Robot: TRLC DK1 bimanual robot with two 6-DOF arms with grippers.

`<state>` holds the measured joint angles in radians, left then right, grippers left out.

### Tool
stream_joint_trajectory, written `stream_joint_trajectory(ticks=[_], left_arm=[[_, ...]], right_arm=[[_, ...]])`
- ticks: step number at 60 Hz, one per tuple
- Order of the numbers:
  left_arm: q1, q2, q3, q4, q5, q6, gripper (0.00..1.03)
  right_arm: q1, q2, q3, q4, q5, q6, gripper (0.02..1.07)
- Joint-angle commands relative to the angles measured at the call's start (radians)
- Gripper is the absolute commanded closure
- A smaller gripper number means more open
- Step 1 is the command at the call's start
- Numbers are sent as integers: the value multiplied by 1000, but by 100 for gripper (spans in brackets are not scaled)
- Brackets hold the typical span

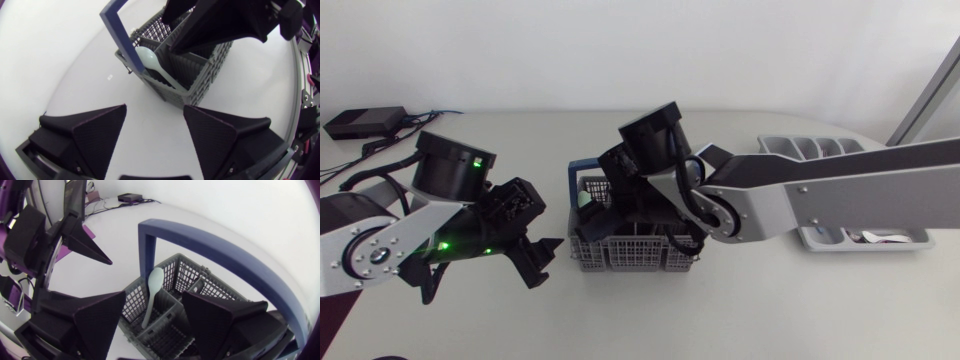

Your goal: Unload the cutlery basket into the drawer organizer.

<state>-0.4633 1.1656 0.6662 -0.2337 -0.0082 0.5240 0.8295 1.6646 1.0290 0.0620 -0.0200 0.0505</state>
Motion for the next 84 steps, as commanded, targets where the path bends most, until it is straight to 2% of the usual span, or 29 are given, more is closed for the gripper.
stream_joint_trajectory(ticks=[1,13,21,33,43,64,72,84], left_arm=[[11,-9,-30,7,5,8,24],[8,-4,-34,17,5,5,24],[5,2,-33,20,5,2,24],[3,8,-34,25,7,1,24],[3,11,-36,28,5,1,24],[6,12,-43,34,5,1,24],[6,12,-43,36,5,1,24],[6,12,-47,36,5,1,24]], right_arm=[[5,43,20,32,14,38,26],[-6,80,8,105,26,43,27],[-15,92,-15,173,11,38,41],[-21,123,-18,191,-12,34,42],[-20,138,-30,225,-12,32,57],[-21,175,-38,271,-32,26,57],[-21,181,-40,275,-41,25,65],[-29,178,-53,303,-86,26,66]])
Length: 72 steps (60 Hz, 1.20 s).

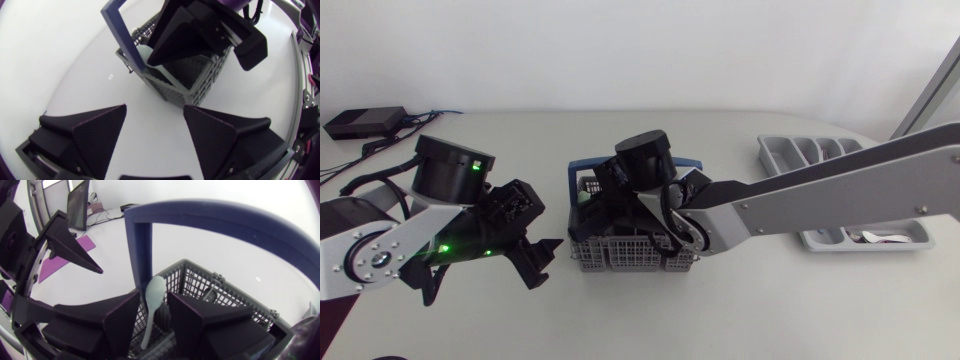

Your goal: Unload the cutlery basket into the drawer organizer.

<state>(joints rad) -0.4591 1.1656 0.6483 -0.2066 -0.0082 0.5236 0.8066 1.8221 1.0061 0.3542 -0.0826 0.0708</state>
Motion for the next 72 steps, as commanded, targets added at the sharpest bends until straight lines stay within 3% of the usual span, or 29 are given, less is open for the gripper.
stream_joint_trajectory(ticks=[1,10,25,72], left_arm=[[2,14,-29,10,5,1,24],[2,14,-33,15,5,0,24],[2,20,-33,18,5,1,24],[-1,28,-36,24,5,-2,24]], right_arm=[[-6,19,-32,14,-28,6,67],[-6,22,-43,45,-57,1,82],[-4,-1,-73,75,-83,-6,94],[-4,-24,-49,91,-82,-3,95]])
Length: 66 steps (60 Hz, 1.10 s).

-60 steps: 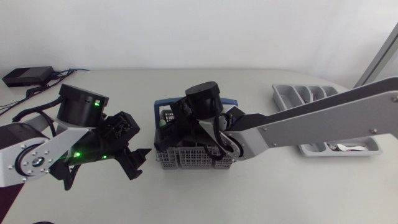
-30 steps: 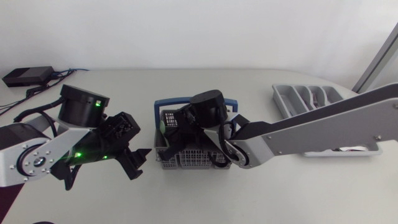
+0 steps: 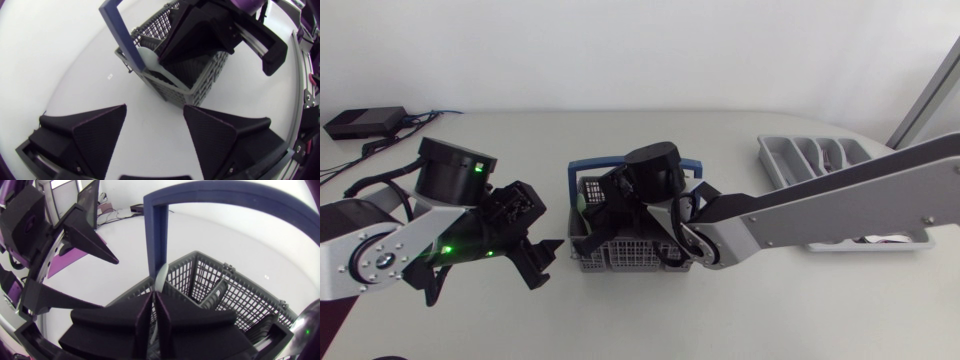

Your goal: Unload the cutlery basket into the drawer organizer.

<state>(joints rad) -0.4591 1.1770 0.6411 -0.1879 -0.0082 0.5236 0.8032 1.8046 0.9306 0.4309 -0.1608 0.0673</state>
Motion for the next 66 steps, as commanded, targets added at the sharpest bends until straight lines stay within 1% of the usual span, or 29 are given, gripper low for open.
stream_joint_trajectory(ticks=[1,19,37,45,66], left_arm=[[-1,16,-29,5,5,-2,24],[-3,16,-27,7,5,-2,24],[-3,21,-26,10,5,-2,24],[-3,23,-26,10,5,-2,24],[-4,27,-24,15,5,-2,24]], right_arm=[[-1,-8,28,14,-5,0,95],[7,19,68,-6,3,-1,94],[8,56,88,-26,-3,-3,97],[10,62,80,-21,-5,0,101],[5,16,39,-14,-17,11,101]])
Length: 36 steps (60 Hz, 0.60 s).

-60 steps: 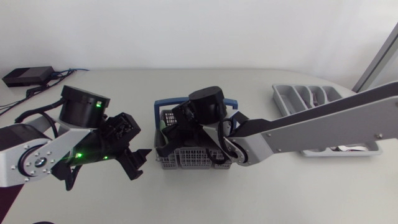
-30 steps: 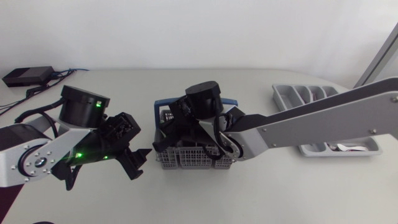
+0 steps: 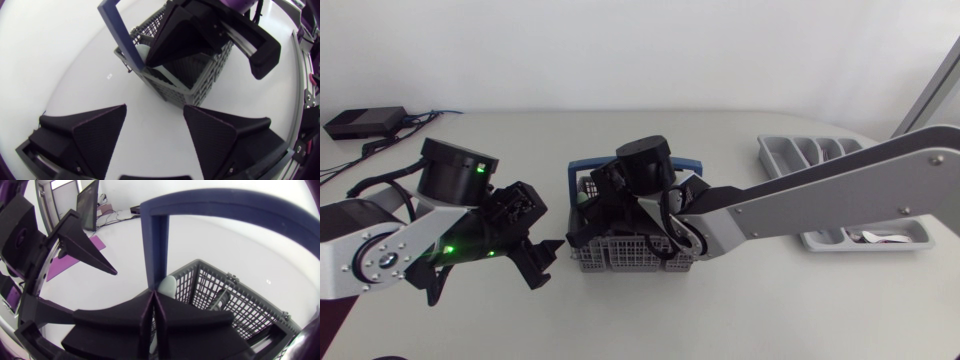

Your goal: Unload the cutlery basket into the drawer organizer.

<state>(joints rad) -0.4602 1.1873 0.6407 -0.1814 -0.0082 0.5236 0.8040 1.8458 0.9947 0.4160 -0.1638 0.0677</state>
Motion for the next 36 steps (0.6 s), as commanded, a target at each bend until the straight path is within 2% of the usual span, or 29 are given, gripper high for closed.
stream_joint_trajectory(ticks=[1,24,30,33,36], left_arm=[[-5,17,-24,8,5,-2,24],[-3,25,-24,11,5,-2,24],[-3,25,-26,11,5,-2,24],[-3,25,-26,11,5,-2,24],[0,23,-26,11,5,0,24]], right_arm=[[4,-30,-30,1,-17,11,101],[0,-120,-99,15,-43,9,101],[9,-115,-117,49,1,-12,101],[12,-108,-117,55,14,-16,95],[12,-102,-114,55,27,-17,78]])
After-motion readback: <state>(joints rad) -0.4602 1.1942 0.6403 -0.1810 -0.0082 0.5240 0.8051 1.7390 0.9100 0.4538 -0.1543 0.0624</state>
